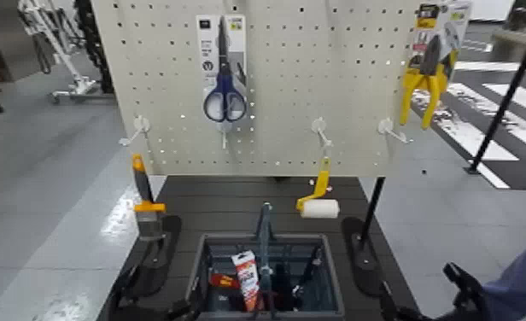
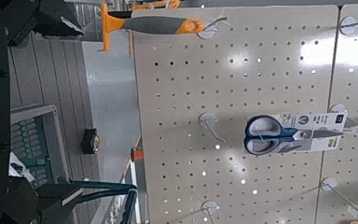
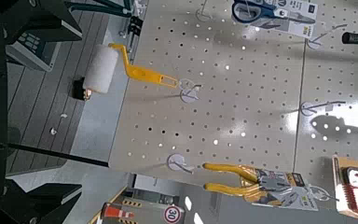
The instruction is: Put the yellow paint brush into the crate.
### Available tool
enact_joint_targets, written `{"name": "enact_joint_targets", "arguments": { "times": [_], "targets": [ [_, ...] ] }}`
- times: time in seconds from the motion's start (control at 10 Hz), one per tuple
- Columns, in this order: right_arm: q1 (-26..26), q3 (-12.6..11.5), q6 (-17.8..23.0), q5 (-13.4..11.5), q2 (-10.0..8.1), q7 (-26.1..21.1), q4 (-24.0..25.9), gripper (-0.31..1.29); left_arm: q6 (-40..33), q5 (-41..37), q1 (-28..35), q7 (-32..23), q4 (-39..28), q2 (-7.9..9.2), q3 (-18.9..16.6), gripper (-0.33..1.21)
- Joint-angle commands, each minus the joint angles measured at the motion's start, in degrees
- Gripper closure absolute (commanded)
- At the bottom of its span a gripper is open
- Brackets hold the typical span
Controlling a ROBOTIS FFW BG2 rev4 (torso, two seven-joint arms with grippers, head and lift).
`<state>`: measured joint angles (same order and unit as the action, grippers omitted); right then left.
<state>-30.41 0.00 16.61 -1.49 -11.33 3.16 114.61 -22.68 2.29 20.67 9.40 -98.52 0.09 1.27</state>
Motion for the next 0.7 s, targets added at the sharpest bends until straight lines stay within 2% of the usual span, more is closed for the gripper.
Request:
{"name": "enact_joint_targets", "arguments": {
  "times": [0.1,0.7],
  "targets": [
    [0.00,0.00,0.00,0.00,0.08,0.00,0.00,0.15,0.00,0.09,-0.11,0.00,0.00,-6.06,-0.04,0.11],
    [-0.09,0.00,0.00,0.00,-0.01,0.00,0.08,0.15,0.35,-0.09,-0.11,0.18,-0.09,-6.06,-0.65,0.11]
  ]
}}
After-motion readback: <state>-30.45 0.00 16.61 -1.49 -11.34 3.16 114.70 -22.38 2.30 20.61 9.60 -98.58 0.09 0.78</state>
